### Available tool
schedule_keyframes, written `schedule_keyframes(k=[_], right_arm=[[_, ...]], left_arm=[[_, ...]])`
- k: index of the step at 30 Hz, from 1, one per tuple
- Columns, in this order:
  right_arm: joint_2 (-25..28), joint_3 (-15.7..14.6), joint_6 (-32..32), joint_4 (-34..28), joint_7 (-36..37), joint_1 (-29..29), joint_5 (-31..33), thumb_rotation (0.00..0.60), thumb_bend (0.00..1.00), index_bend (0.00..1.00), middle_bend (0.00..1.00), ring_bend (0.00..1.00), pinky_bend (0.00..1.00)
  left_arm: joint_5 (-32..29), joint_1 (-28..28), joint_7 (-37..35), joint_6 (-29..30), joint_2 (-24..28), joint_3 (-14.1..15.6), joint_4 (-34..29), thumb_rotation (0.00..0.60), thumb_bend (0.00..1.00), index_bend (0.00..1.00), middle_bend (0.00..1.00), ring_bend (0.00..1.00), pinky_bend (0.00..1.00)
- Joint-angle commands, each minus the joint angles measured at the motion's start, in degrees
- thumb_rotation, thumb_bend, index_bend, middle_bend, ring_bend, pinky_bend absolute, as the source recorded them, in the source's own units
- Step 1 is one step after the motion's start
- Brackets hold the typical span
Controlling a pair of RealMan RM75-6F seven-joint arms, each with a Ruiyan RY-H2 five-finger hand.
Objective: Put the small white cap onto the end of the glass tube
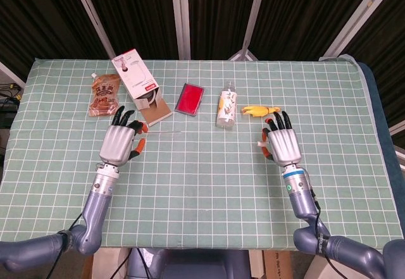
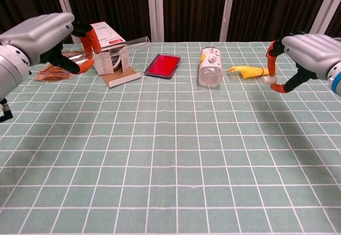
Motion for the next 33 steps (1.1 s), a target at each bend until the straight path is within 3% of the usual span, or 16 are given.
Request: schedule_keyframes(k=[1,8,14,33], right_arm=[[1.3,-0.1,3.5,-0.2,0.3,-0.2,-3.8,0.600,0.36,0.61,0.27,0.09,0.00],[0.4,-1.9,9.2,4.1,-0.5,1.0,-12.5,0.600,0.36,0.61,0.27,0.09,0.00],[-1.8,-2.1,10.2,6.4,-2.1,2.8,-15.4,0.600,0.36,0.61,0.27,0.09,0.00],[-12.0,-0.2,10.3,13.5,-7.4,7.9,-17.3,0.600,0.36,0.63,0.28,0.09,0.00]], left_arm=[[-1.5,-0.1,-0.4,-0.3,-3.0,0.1,1.9,0.600,0.66,0.51,0.52,0.14,0.05],[-2.7,-0.4,0.0,-0.2,-7.7,-0.3,3.2,0.600,0.66,0.51,0.52,0.14,0.05],[-2.8,-0.8,0.9,0.2,-10.0,-0.8,3.9,0.600,0.66,0.51,0.52,0.14,0.05],[-5.7,-0.5,2.3,2.5,-16.5,-3.5,6.8,0.600,0.67,0.51,0.52,0.15,0.06]])
